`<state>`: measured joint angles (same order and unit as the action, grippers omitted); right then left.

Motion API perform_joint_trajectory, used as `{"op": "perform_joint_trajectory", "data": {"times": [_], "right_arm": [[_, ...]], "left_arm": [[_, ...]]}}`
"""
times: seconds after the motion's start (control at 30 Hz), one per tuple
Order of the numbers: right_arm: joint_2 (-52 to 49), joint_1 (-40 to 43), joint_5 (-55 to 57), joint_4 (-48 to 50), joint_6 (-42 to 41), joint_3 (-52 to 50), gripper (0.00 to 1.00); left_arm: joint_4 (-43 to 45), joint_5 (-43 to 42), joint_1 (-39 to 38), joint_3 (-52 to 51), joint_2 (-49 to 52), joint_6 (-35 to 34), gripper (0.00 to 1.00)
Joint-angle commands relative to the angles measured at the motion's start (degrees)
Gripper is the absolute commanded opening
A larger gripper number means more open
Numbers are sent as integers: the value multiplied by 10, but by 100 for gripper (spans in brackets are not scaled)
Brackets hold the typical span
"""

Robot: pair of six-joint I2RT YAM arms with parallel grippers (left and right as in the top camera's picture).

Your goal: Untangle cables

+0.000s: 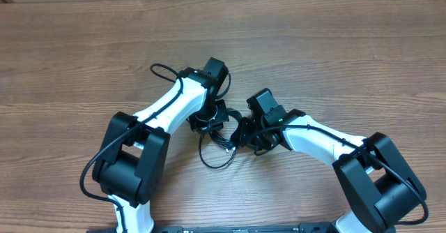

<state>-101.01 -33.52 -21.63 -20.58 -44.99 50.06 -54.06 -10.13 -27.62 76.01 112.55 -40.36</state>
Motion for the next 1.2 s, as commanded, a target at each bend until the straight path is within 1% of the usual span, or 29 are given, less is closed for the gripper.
{"op": "perform_joint_trajectory", "data": {"times": [0.0, 0.03, 0.07, 0.1, 0.13, 0.17, 0.2, 0.47, 0.57, 0.7, 0.83, 0.87, 1.0, 1.17], "right_arm": [[-4, -3, 6, -1, 0, -3, 27], [-4, -3, 6, -1, 0, -3, 27], [-4, -3, 6, -1, 0, -3, 24], [-4, -3, 6, -1, 0, -3, 18], [-4, -3, 6, -1, 0, -3, 10], [-4, -3, 6, -1, 0, -3, 5], [-4, -3, 6, -1, 0, -3, 4], [-4, -3, 6, -1, 0, -3, 4], [-4, -3, 6, -1, 0, -3, 4], [-4, -3, 6, -1, 0, -3, 4], [-4, -3, 6, -3, 0, -3, 4], [-4, -3, 6, -3, 0, -3, 4], [-4, -3, 6, -3, 0, -3, 4], [-4, -3, 6, -3, 0, -3, 4]], "left_arm": [[0, 20, -13, 10, 3, -6, 13], [1, 23, -15, 9, 3, -6, 11], [1, 28, -17, 9, 3, -9, 9], [0, 33, -18, 9, 3, -10, 8], [-1, 35, -21, 9, 3, -10, 7], [0, 35, -22, 7, 3, -10, 7], [0, 35, -23, 5, 3, -10, 6], [16, 53, -24, -20, 3, -21, 8], [21, 52, -24, -21, 3, -21, 4], [23, 49, -24, -21, 3, -21, 4], [23, 40, -23, -13, 2, 0, 4], [23, 31, -22, -9, 2, 9, 4], [19, -49, -5, 25, 2, 59, 4], [0, -109, 18, 60, 2, 95, 4]]}}
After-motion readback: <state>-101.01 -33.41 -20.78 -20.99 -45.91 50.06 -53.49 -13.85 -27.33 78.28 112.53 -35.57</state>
